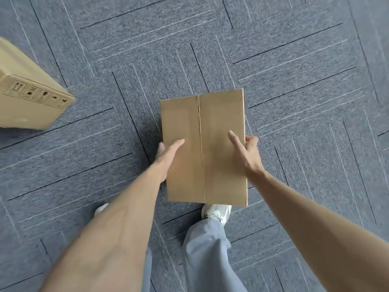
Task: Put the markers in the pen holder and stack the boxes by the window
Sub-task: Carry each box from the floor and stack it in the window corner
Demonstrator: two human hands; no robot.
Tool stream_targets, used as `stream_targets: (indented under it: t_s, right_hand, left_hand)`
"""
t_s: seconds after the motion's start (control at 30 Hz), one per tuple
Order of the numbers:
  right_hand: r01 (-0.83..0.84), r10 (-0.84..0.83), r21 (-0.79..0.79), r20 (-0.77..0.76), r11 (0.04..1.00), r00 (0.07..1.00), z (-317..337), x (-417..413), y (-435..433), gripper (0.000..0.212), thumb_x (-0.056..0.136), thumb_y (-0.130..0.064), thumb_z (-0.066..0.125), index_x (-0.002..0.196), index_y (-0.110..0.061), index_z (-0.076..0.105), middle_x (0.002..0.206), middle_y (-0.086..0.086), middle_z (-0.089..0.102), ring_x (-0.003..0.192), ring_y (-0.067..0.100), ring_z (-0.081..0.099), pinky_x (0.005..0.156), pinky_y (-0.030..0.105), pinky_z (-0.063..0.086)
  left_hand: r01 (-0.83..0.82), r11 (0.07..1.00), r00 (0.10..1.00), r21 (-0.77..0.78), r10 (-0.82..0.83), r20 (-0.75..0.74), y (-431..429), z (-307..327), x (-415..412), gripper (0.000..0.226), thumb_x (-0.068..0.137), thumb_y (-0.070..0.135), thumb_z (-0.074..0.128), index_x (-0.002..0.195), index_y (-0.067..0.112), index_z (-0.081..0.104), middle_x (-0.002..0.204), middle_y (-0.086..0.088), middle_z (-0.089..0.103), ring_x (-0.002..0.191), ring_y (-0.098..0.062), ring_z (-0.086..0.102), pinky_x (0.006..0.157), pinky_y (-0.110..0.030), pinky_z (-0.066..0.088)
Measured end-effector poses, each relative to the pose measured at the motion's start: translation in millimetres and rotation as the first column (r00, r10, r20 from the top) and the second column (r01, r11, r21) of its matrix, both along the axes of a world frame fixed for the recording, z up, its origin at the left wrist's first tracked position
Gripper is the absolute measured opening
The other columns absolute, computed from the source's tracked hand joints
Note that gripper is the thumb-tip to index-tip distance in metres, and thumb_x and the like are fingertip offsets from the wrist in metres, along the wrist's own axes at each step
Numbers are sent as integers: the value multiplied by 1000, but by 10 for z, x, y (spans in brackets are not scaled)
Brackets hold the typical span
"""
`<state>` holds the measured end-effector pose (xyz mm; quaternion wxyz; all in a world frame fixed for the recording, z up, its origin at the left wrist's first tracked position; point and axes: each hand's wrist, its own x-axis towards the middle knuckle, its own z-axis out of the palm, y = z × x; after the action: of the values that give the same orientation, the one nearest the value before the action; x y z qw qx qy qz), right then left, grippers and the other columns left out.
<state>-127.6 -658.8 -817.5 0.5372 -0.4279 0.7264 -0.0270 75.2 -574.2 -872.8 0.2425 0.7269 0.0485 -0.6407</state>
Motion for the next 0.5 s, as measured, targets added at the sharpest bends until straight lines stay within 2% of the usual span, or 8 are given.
stream_targets:
  t_s: [0.1, 0.2, 0.3, 0.37, 0.43, 0.5]
  right_hand:
    - [-18, 15, 135, 22, 991, 1000, 172, -54, 84, 83, 72, -76, 47, 122, -10, 42, 100, 1, 49, 87, 16, 48, 81, 35, 40]
    - [104, -115, 147, 68, 984, 991, 387, -36, 216, 69, 85, -70, 51, 115, -8, 43, 90, -2, 45, 80, 12, 46, 74, 34, 40]
    - [218, -230, 104, 129, 971, 965, 716, 61, 274, 67, 75, -75, 51, 105, -15, 48, 96, 0, 52, 87, 16, 51, 91, 44, 46]
    - [221, -228, 62, 153, 973, 961, 983, 127, 239, 72, 70, -78, 51, 106, -16, 55, 102, 7, 62, 92, 23, 57, 97, 51, 45]
    - [228, -226, 7, 171, 974, 959, 1283, 182, 163, 72, 72, -75, 52, 106, -11, 59, 107, 17, 66, 93, 27, 61, 96, 52, 47]
    - [238, -222, -59, 202, 969, 954, 1639, 232, 82, 61, 78, -65, 53, 99, -9, 62, 101, 18, 68, 82, 20, 58, 88, 47, 49]
  left_hand:
    - [2, 1000, 996, -14, 0, 94, 52, 226, -14, 102, 83, 55, 66, 157, 26, 1, 165, 6, 5, 150, -15, 12, 120, -42, 15]
    - [13, 1000, 988, -20, -10, 152, 73, 525, 69, 104, 80, 52, 71, 157, 26, 7, 163, 4, 14, 148, -19, 20, 119, -45, 21]
    - [1, 999, 979, -53, 10, 203, 47, 959, 188, 113, 62, 61, 78, 154, 28, 21, 156, 4, 33, 139, -23, 37, 113, -50, 32]
    - [-21, 995, 972, -99, 44, 230, 5, 1336, 266, 108, 61, 61, 80, 151, 27, 30, 150, 7, 40, 134, -21, 43, 111, -48, 36]
    - [-5, 991, 962, -133, 41, 270, -67, 1740, 325, 91, 67, 54, 79, 145, 26, 41, 143, 6, 50, 127, -21, 50, 109, -47, 39]
    - [19, 989, 951, -148, 28, 309, -120, 2160, 395, 82, 66, 52, 77, 138, 27, 49, 133, 4, 60, 119, -20, 57, 106, -46, 43]
